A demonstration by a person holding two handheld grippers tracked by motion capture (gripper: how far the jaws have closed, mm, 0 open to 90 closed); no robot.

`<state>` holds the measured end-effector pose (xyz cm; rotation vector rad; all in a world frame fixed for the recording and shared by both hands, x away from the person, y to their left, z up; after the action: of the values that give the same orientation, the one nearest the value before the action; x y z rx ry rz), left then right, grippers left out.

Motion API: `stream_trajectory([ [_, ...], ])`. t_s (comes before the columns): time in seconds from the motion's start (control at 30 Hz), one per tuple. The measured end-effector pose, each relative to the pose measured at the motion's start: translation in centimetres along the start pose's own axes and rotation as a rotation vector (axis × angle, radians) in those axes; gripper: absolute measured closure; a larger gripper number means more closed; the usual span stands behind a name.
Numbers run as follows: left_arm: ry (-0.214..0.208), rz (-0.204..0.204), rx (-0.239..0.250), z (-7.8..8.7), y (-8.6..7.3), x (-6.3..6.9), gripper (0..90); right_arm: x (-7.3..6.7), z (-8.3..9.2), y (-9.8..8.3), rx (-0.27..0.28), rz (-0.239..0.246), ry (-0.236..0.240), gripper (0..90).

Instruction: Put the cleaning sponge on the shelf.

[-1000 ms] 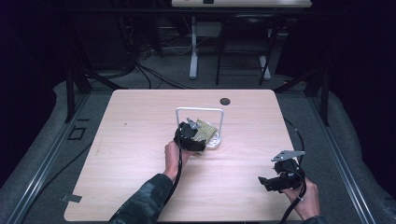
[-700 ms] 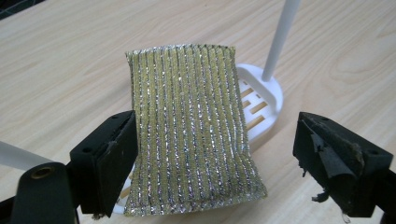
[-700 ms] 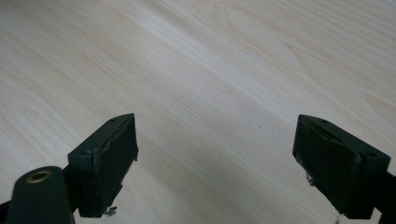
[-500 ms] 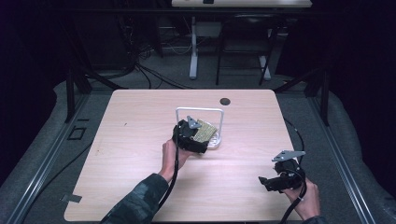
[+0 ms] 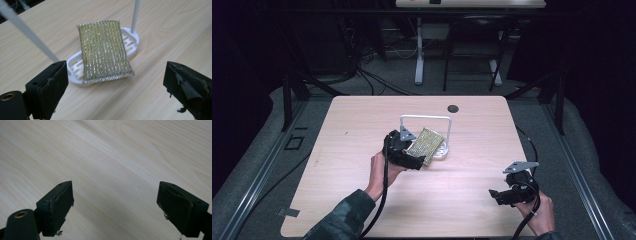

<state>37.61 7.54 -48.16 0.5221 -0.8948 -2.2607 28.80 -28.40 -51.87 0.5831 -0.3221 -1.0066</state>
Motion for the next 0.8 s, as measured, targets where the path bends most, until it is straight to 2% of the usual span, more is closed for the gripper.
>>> stream_trajectory([
  [0.37, 0.015, 0.027, -0.043, 3.6, -3.5, -1.4, 0.8, -0.1, 0.0, 0.0, -0.003, 0.001, 0.0, 13.3],
  [0.43, 0.022, 0.045, -0.05, 4.3, -4.6, -1.7, 0.2, -0.2, 0.0, 0.0, -0.004, 0.0, 0.002, 13.3],
  [0.67, 0.047, 0.07, -0.093, 6.0, -8.3, -2.6, 0.2, -0.3, -0.1, -0.1, -0.011, 0.005, 0.002, 13.3],
  [0.8, 0.058, 0.102, -0.124, 6.5, -10.8, -3.2, 0.1, -0.2, -0.1, -0.1, -0.01, 0.002, -0.001, 13.4],
])
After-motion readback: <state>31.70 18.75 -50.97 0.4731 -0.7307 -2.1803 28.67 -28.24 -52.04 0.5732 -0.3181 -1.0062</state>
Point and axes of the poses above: each handheld gripper's, and its own axes: z roughly backward along the jaws, y roughly out of its top, x roughly to its right, the point moved 1 cm from there along -z, roughly forward along the jaws, and after that the axes turned 4 degrees about -z, right-handed, at the moved point
